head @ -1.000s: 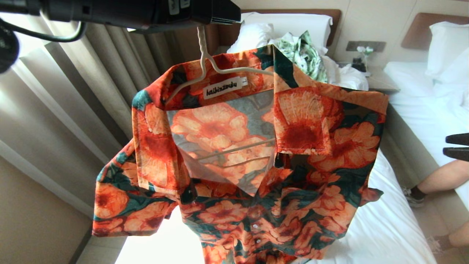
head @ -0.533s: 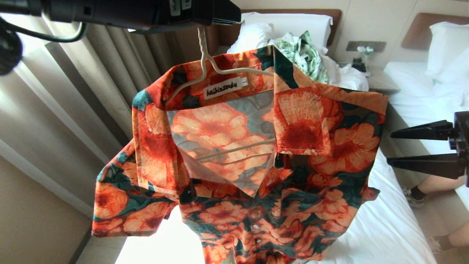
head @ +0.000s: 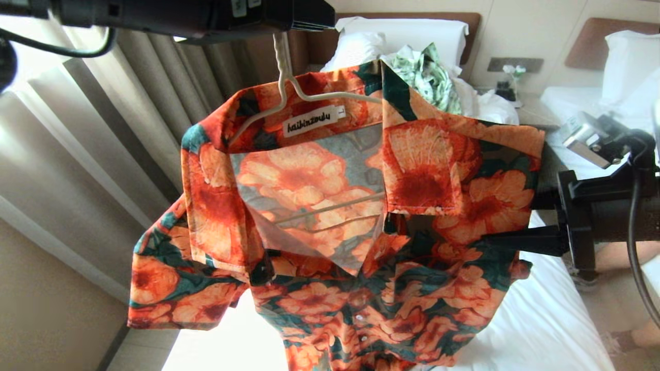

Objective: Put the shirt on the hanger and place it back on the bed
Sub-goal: Take the clothes hanger out of the clothes

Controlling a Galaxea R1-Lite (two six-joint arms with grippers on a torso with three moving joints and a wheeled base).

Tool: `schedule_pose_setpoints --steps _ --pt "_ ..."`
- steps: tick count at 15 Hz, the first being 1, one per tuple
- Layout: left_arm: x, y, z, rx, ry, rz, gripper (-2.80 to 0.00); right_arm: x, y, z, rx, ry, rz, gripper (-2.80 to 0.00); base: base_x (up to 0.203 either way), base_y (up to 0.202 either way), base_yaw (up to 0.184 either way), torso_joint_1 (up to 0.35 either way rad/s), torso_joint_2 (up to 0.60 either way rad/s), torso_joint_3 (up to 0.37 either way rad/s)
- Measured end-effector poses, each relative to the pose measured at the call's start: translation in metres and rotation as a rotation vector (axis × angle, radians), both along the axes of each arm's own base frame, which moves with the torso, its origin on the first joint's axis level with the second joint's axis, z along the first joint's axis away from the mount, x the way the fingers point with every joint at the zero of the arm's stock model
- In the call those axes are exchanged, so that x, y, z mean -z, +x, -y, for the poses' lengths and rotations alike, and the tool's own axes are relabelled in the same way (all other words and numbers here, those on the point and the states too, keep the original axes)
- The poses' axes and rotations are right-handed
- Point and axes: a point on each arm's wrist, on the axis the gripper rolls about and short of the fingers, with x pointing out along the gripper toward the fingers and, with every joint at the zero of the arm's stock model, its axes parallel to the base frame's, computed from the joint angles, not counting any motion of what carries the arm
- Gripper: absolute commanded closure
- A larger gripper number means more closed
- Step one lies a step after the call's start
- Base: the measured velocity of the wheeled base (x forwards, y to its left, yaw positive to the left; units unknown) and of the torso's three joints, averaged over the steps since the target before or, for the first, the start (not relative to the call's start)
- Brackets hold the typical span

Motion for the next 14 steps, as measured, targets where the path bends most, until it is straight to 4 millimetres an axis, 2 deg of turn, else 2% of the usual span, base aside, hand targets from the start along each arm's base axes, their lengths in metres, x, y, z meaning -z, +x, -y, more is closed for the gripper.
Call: schedule_pose_setpoints --steps 5,14 --pt "-0.001 -0.001 -0.001 -0.001 -0.004 0.002 0.0 0.002 0.002 -0.001 0.009 -0.005 -0.012 0.0 0.0 0.0 0.0 0.0 0.0 0.0" --pt "-0.001 0.0 -0.002 -0.007 -0.004 0.003 0.0 -0.002 -0.004 0.012 0.072 0.013 -0.024 0.0 0.0 0.0 0.0 0.0 0.0 0.0"
